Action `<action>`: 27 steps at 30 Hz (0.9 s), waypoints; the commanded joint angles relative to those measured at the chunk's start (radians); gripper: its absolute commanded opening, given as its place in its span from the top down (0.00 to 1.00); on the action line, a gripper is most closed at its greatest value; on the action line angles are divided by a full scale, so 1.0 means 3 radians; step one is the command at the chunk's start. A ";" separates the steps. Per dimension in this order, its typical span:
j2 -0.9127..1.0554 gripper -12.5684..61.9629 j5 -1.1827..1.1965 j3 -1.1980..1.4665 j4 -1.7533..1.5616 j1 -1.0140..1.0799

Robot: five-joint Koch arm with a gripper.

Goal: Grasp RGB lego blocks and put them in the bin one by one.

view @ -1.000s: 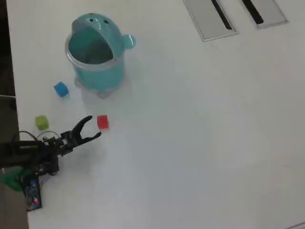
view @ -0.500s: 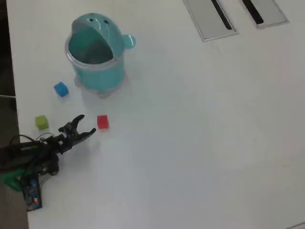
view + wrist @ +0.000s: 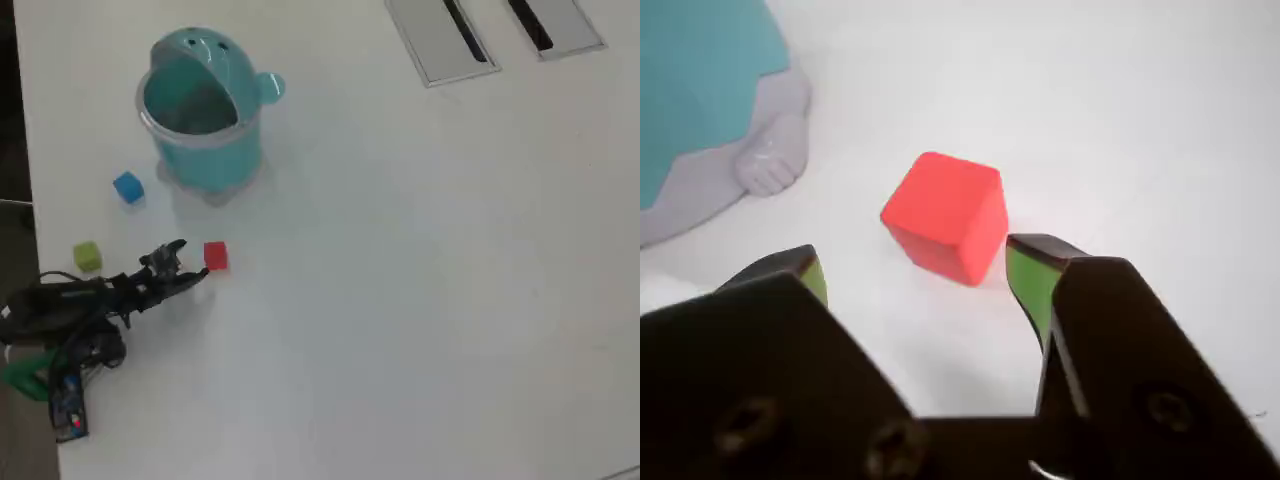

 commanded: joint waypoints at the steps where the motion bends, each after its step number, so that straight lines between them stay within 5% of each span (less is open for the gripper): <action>1: -0.0138 0.39 -0.0143 -0.0312 -0.0107 -0.0010; 24: -0.1831 0.39 -0.0153 -0.1135 -0.0864 -0.0179; 27: -0.1989 0.47 -0.0225 -0.1156 -0.1028 -0.0148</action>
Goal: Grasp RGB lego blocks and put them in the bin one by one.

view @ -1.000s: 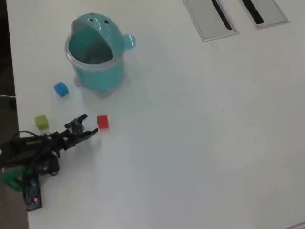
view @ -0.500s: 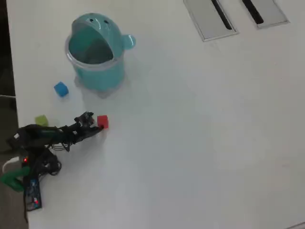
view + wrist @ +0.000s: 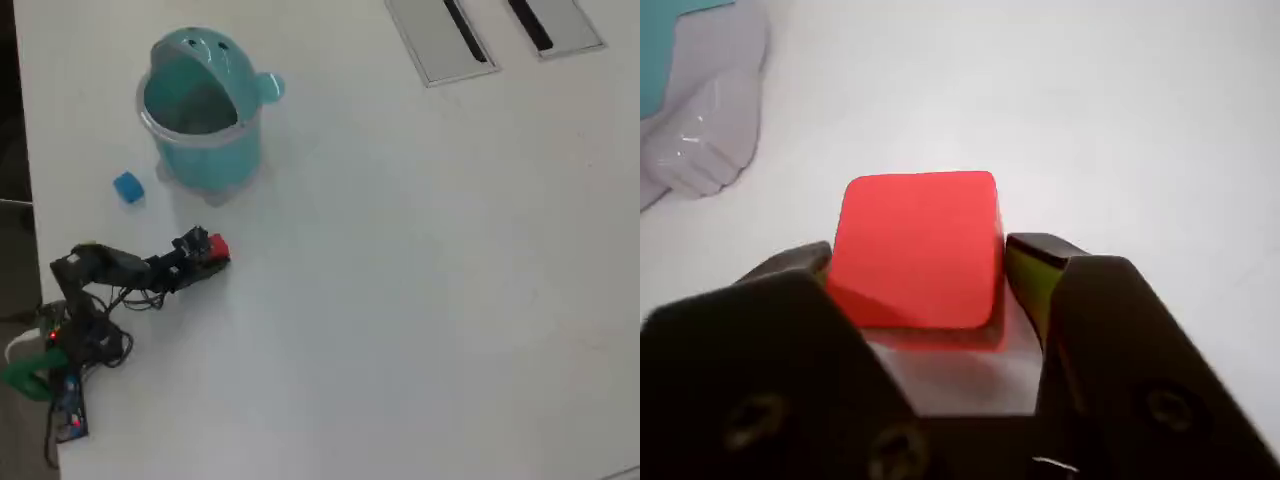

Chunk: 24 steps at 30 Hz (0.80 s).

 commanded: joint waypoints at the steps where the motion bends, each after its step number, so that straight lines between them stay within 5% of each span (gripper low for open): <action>1: -0.0031 0.50 -0.0118 -0.0199 -0.0327 0.0005; 7: 0.0281 0.72 0.0322 -0.0123 -0.0348 -0.0118; 24: 0.2582 0.73 0.0900 -0.1053 0.1529 -0.0767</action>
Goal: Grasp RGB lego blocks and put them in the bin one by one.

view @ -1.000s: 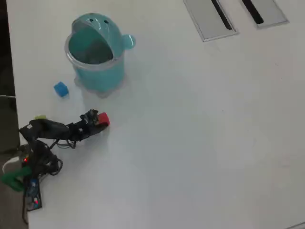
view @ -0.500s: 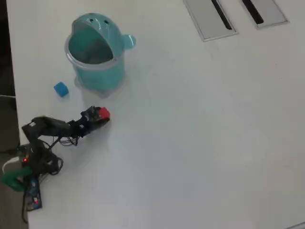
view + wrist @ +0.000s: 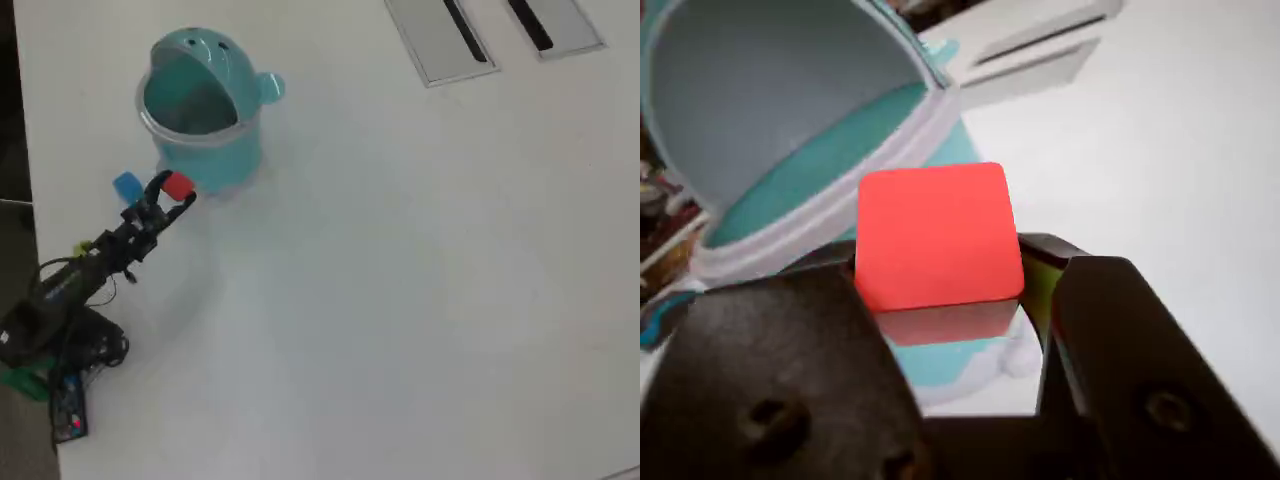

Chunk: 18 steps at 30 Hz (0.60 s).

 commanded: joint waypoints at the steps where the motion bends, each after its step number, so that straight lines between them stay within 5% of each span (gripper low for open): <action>1: 0.0107 0.73 -0.0056 -0.0511 0.0215 -0.0107; 18: -0.1145 0.76 -0.1805 -0.2531 0.0828 -0.1094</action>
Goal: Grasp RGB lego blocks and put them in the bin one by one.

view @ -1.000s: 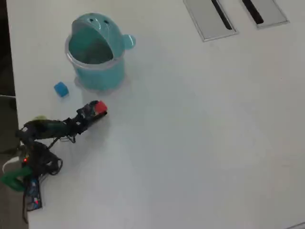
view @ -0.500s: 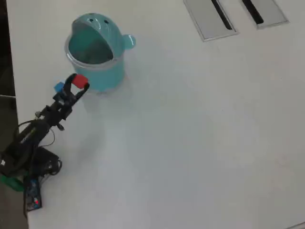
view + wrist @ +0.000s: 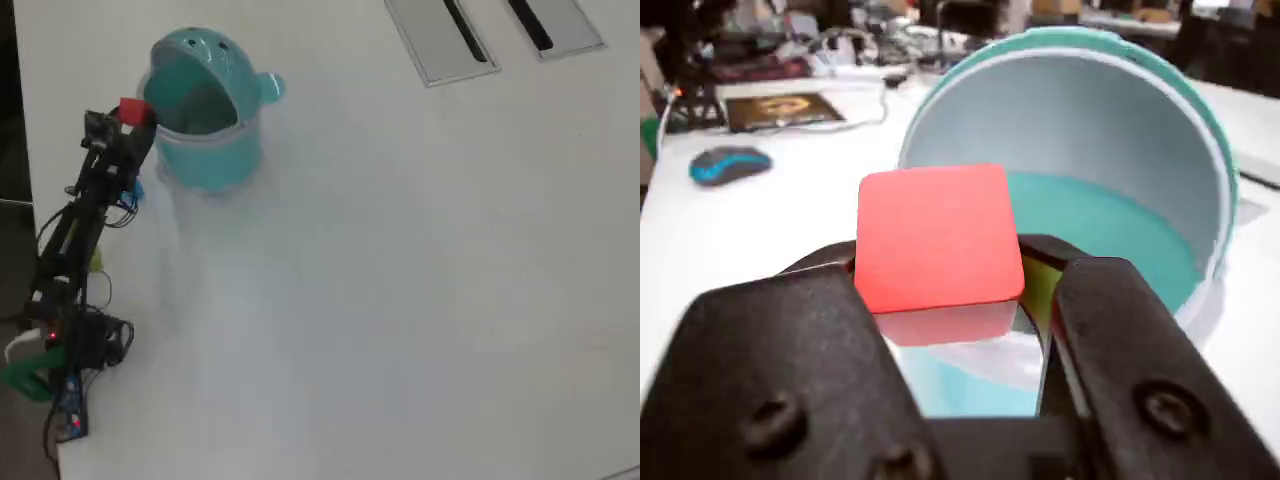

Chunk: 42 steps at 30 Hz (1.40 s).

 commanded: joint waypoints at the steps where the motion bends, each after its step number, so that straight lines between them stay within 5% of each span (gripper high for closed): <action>1: 0.0031 0.76 -0.0133 -0.0419 -0.0031 -0.0046; 13: -0.1253 0.76 -0.0440 -0.1718 -0.0077 0.0251; 14: -0.1340 0.65 -0.0552 -0.1825 -0.0077 0.0271; 15: -0.1314 0.55 -0.0644 -0.1779 -0.0077 0.0291; 18: -0.1253 0.49 -0.0680 -0.1728 -0.0072 0.0302; 24: -0.1079 0.47 -0.0905 -0.1427 -0.0169 0.0312; 31: -0.0680 0.45 -0.0885 -0.0235 -0.1631 0.0240; 42: 0.0251 0.45 -0.0363 0.0348 -0.0680 0.0302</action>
